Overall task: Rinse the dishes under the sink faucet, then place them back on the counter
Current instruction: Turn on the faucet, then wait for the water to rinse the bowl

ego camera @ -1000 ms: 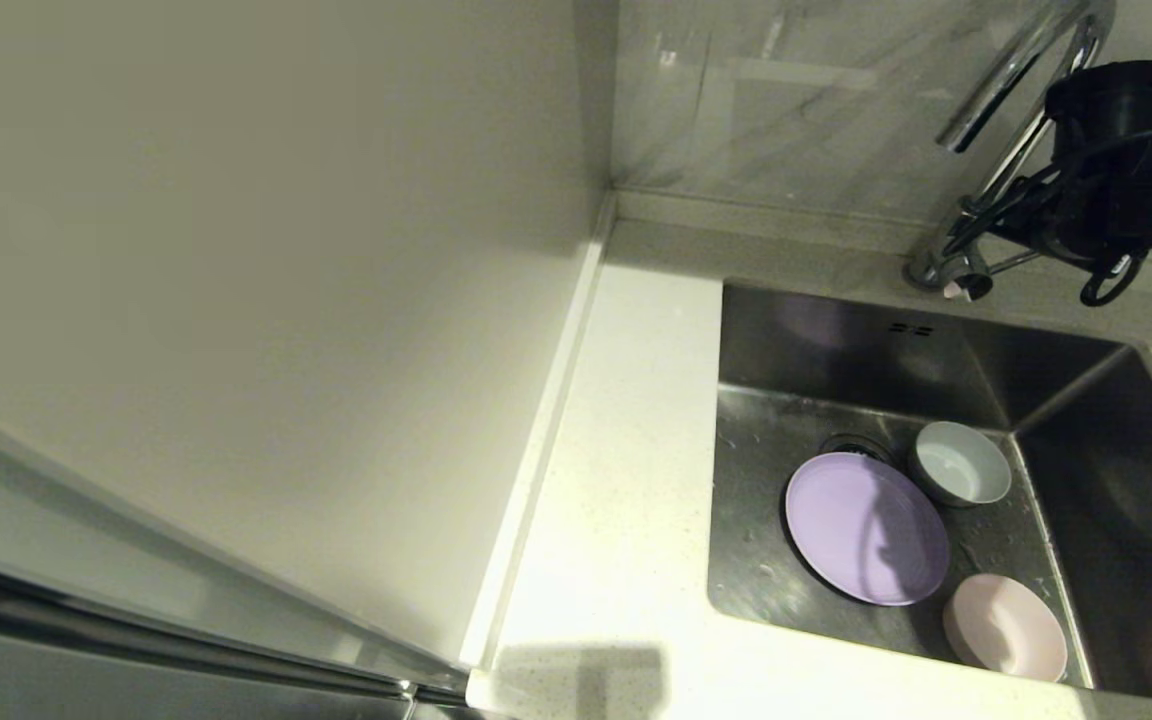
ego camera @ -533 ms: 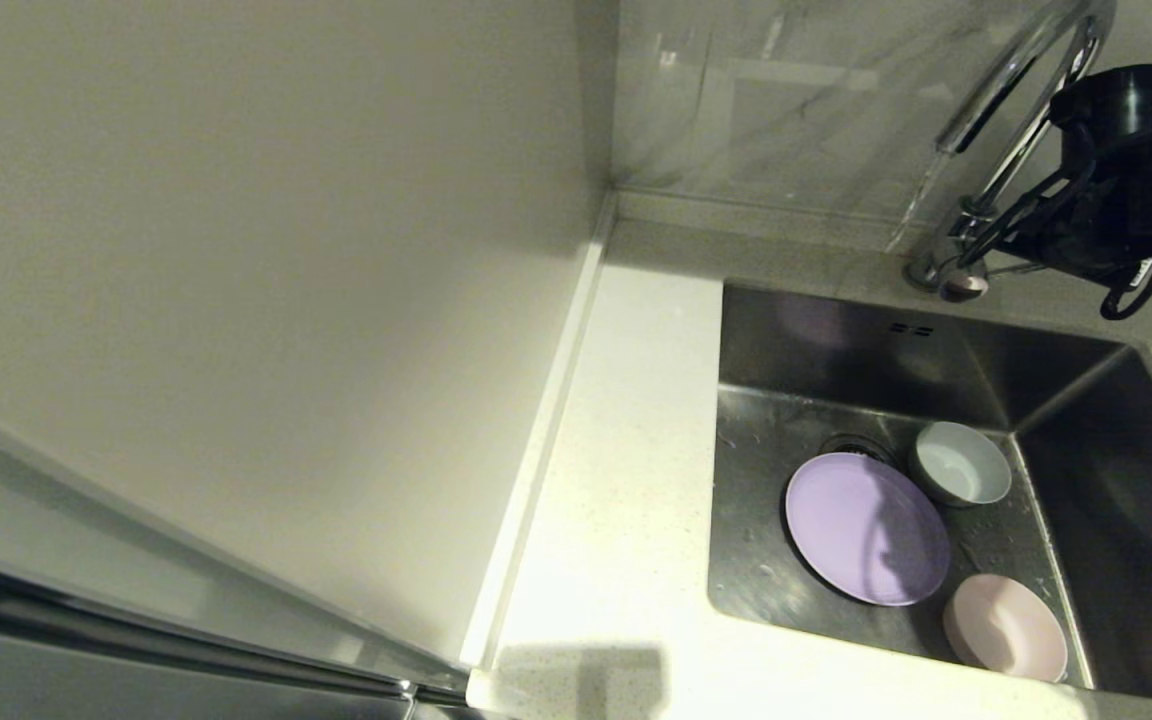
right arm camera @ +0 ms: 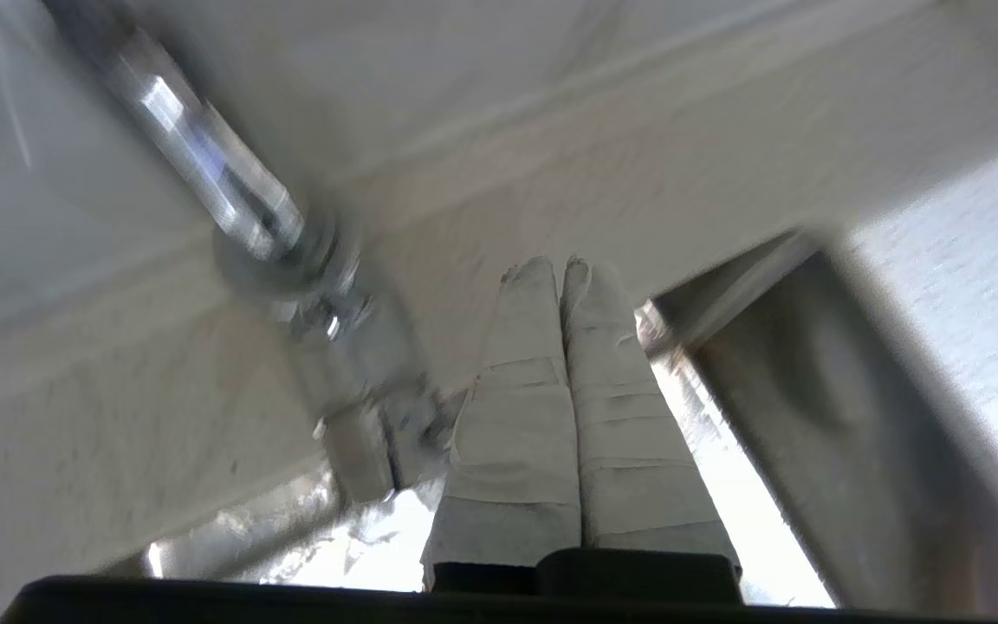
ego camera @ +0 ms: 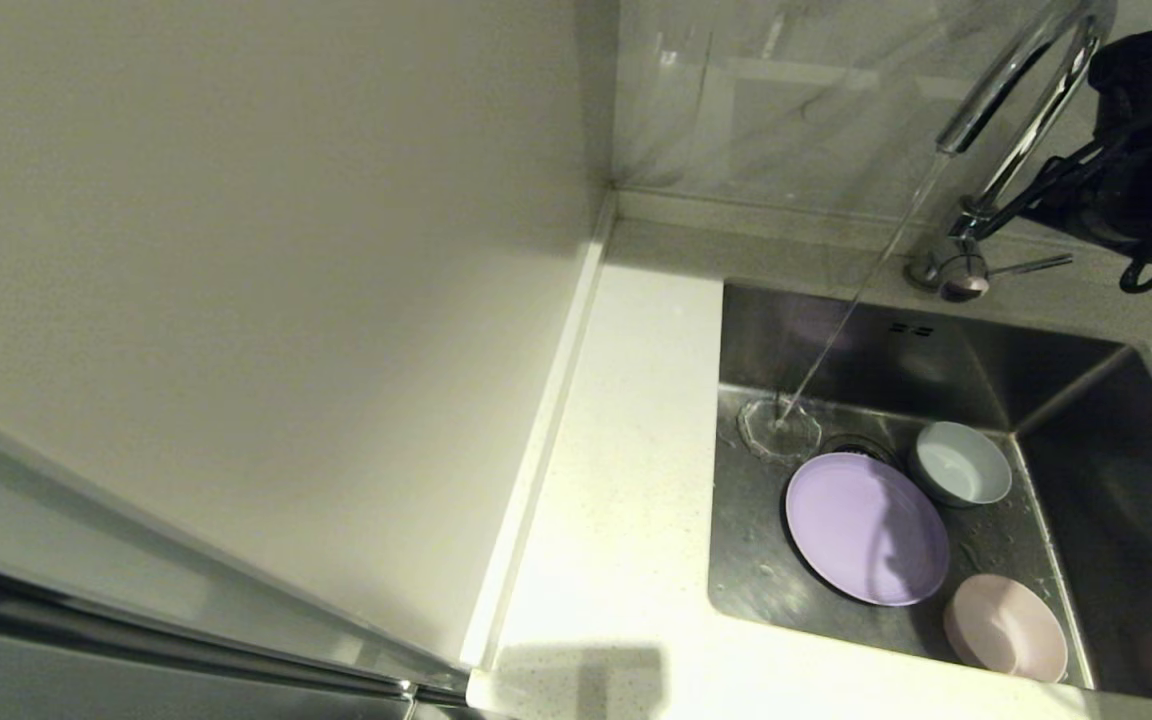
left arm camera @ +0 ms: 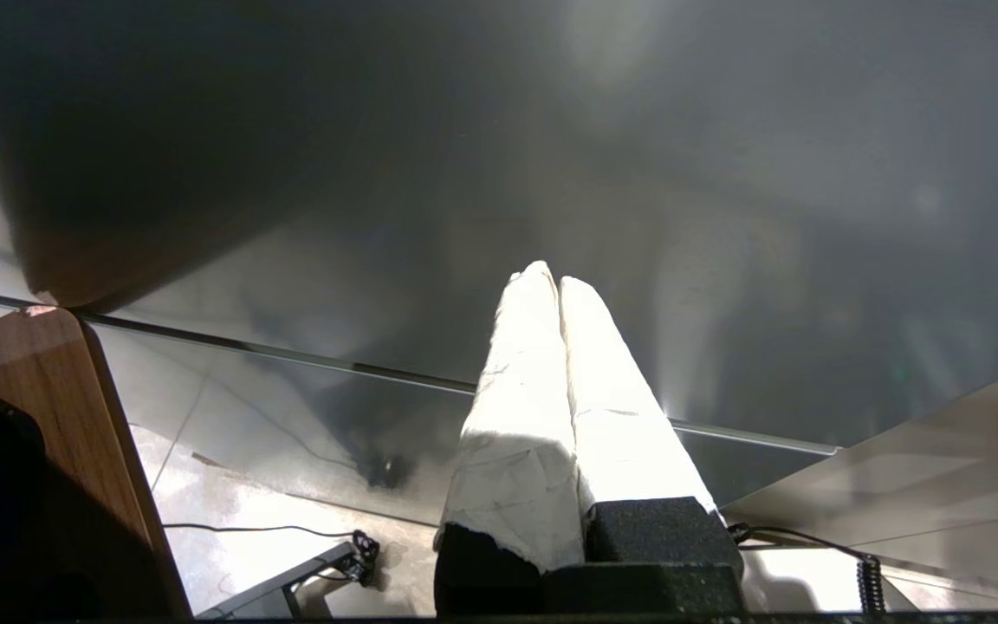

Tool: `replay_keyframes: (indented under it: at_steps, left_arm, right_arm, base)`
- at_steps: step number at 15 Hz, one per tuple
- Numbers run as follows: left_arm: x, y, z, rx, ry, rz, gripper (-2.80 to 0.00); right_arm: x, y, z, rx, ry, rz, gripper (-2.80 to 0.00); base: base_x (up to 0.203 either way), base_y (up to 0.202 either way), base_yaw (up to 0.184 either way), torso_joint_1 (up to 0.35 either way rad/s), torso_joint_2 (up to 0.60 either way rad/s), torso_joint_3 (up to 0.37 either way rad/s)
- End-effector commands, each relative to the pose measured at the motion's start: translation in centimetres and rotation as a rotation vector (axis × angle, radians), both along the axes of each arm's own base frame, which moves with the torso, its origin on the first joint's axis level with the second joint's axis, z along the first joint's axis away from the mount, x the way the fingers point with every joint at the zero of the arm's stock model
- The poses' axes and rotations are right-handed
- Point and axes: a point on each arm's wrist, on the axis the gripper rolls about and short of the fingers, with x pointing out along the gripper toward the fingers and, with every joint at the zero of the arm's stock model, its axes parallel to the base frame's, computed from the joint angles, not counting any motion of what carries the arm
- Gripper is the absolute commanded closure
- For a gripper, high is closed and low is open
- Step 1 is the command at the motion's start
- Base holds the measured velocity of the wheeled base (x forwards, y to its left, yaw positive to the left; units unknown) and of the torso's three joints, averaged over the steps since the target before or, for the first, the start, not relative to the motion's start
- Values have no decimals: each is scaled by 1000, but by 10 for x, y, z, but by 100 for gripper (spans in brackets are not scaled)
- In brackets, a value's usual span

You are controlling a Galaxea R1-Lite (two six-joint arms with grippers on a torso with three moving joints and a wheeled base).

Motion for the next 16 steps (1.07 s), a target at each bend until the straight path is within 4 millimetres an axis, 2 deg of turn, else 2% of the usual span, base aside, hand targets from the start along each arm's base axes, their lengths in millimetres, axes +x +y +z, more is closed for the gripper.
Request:
replay_keyframes:
  at_steps: [1,6,11,13,16]
  left_arm:
    - [0,0,-1,0,4,1,0]
    - [0,0,-1,0,3,-1,0]
    - [0,0,-1,0,3,1,0]
    - [0,0,-1,0,4,0,0]
    - [0,0,-1,0,3,-1,0]
  right_arm:
    - [-15,-6,17,-6,-43,-20,0]
    - [-63,-38,52,-52,-99,-115,0]
    - [-139,-58,79,-109,-128,-197,0]
    - [-163,-62,78,-154,-81,-203,0]
    - [-192,-60,65,-178,-9,-186,0]
  base:
    - [0,0,0,0,0,0]
    - [0,0,0,0,0,0]
    - [0,0,0,0,0,0]
    - [0,0,0,0,0,0]
    - [0,0,0,0,0,0]
